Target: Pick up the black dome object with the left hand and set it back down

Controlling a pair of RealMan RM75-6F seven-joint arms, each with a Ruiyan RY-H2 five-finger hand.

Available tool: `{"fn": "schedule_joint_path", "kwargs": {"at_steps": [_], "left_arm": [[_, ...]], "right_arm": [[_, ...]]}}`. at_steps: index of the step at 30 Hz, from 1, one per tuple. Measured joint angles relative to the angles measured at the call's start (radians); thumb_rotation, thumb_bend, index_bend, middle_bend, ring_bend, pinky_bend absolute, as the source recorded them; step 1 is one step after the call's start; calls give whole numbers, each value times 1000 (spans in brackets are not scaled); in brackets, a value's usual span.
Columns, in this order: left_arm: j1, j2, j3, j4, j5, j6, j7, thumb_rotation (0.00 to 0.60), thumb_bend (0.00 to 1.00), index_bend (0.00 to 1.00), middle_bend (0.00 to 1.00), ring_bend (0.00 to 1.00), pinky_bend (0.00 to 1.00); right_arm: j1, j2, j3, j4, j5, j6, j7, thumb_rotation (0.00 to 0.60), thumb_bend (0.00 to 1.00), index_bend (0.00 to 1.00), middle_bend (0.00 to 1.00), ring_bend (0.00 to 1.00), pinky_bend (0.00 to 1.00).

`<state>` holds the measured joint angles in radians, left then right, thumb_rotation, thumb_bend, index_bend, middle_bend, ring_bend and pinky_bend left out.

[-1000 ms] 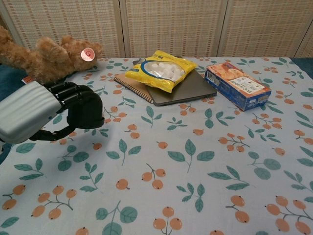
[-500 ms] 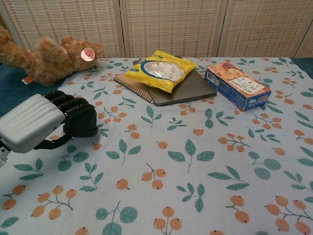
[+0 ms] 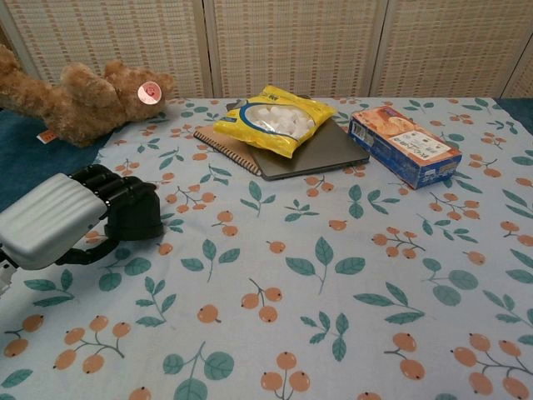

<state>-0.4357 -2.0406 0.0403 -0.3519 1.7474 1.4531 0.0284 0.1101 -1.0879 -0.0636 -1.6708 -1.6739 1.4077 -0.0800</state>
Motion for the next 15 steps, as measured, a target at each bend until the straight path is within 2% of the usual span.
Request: {"fn": "schedule_joint_path", "kwargs": {"at_steps": [8, 15], "left_arm": [[7, 73, 21, -177, -14, -43, 29, 600, 369, 71, 351, 243, 175], [5, 177, 38, -407, -32, -107, 88, 600, 361, 52, 330, 220, 165]], "right_arm": [[2, -4, -1, -1, 0, -6, -8, 600, 224, 0, 0, 0, 0], [1, -5, 0, -2, 2, -3, -11, 600, 224, 0, 0, 0, 0]]}}
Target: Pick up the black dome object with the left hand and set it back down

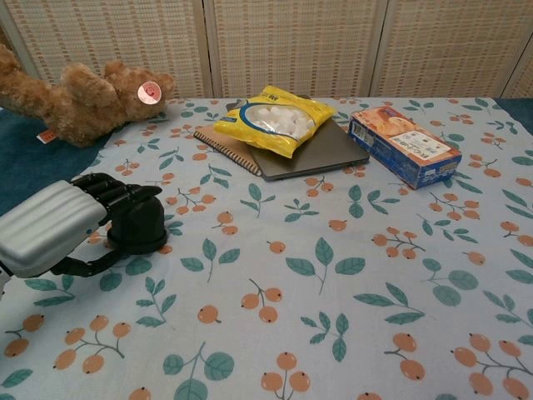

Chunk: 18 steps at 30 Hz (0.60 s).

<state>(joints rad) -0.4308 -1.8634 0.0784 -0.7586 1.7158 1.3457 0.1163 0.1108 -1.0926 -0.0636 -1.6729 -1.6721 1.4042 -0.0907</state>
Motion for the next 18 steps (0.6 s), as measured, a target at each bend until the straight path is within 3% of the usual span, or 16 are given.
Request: {"fn": "schedule_joint_path", "kwargs": {"at_steps": [8, 12, 18], "left_arm": [[3, 130, 7, -278, -44, -83, 88, 600, 373, 67, 289, 221, 179], [13, 128, -11, -283, -40, -12, 36, 600, 373, 66, 192, 169, 195], [17, 127, -40, -289, -53, 33, -131, 600, 369, 59, 175, 110, 189]], "right_arm": [[2, -2, -2, 0, -2, -5, -5, 600, 224, 0, 0, 0, 0], [2, -2, -2, -1, 0, -6, -6, 600, 224, 0, 0, 0, 0], [2, -4, -3, -1, -1, -8, -10, 600, 224, 0, 0, 0, 0]]}}
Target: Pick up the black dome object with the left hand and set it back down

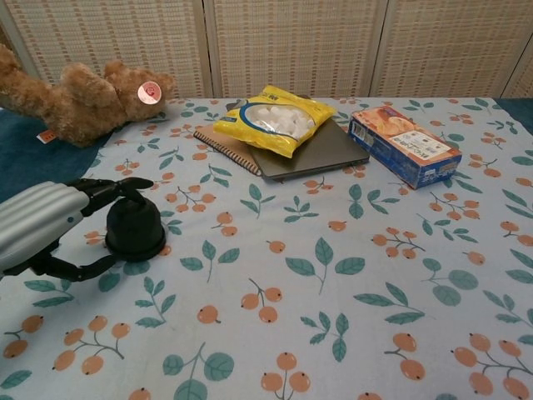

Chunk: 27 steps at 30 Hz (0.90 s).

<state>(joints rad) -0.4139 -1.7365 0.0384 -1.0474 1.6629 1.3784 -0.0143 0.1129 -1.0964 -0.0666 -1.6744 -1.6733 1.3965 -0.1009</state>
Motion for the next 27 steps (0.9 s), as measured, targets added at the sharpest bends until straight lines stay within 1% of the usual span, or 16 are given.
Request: {"fn": "schedule_joint_path", "kwargs": {"at_steps": [2, 4, 10, 14, 17, 20, 24, 27], "left_arm": [[-2, 10, -10, -24, -10, -7, -16, 600, 367, 64, 154, 54, 180], [-6, 23, -21, -53, -18, -12, -14, 600, 365, 73, 133, 26, 171], [-11, 53, -32, -114, -22, -12, -12, 600, 365, 81, 180, 20, 169], [-18, 66, -44, -131, -37, -29, -12, 600, 368, 81, 142, 16, 164], [-25, 72, -52, -137, -60, -62, -17, 600, 366, 94, 67, 1, 133], [-37, 91, -61, -157, -94, -118, -12, 600, 358, 109, 20, 0, 115], [-57, 130, -78, -210, -152, -200, 43, 600, 349, 117, 0, 0, 107], [-65, 153, -86, -251, -179, -222, 90, 600, 347, 131, 0, 0, 105]], "right_arm": [[-1, 0, 0, 0, -1, 2, 0, 600, 224, 0, 0, 0, 0], [-1, 1, 0, 0, 0, 2, 1, 600, 224, 0, 0, 0, 0], [-1, 1, 0, 0, -1, 4, 1, 600, 224, 0, 0, 0, 0], [-1, 2, -1, 0, -2, 2, 3, 600, 224, 0, 0, 0, 0], [-1, 1, 0, 0, -2, 4, 2, 600, 224, 0, 0, 0, 0], [-2, 2, -1, -1, -3, 6, 2, 600, 224, 0, 0, 0, 0], [-4, 3, -3, -2, -10, 11, 3, 600, 224, 0, 0, 0, 0], [-6, 6, -4, -2, -15, 18, 9, 600, 224, 0, 0, 0, 0]]}}
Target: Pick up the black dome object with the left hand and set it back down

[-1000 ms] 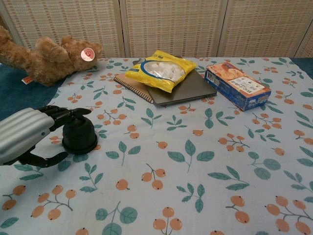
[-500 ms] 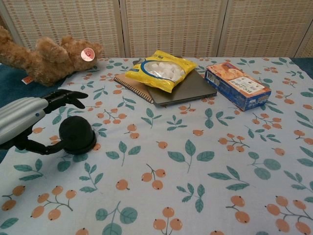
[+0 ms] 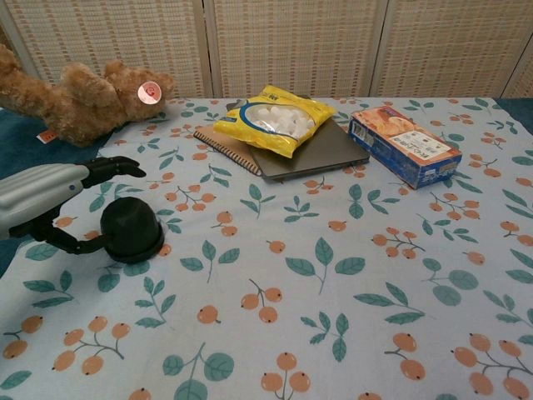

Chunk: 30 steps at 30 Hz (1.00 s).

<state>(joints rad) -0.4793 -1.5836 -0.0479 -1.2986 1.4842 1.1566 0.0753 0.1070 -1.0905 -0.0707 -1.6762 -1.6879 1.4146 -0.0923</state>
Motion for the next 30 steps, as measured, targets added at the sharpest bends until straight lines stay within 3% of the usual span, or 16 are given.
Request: {"fn": "schedule_joint_path", "kwargs": {"at_steps": [5, 13, 30], "left_arm": [[-7, 24, -5, -38, -24, -24, 24, 600, 347, 183, 0, 0, 102], [-32, 71, -7, -106, -79, -110, 49, 600, 347, 188, 0, 0, 86], [-72, 87, -13, -111, -123, -181, 93, 600, 346, 161, 0, 0, 81]], "right_arm": [[-1, 3, 0, 2, -3, 4, 8, 600, 224, 0, 0, 0, 0], [0, 2, -1, 1, -3, -1, 5, 600, 224, 0, 0, 0, 0], [4, 0, 2, 0, 8, -11, -2, 600, 224, 0, 0, 0, 0]]}}
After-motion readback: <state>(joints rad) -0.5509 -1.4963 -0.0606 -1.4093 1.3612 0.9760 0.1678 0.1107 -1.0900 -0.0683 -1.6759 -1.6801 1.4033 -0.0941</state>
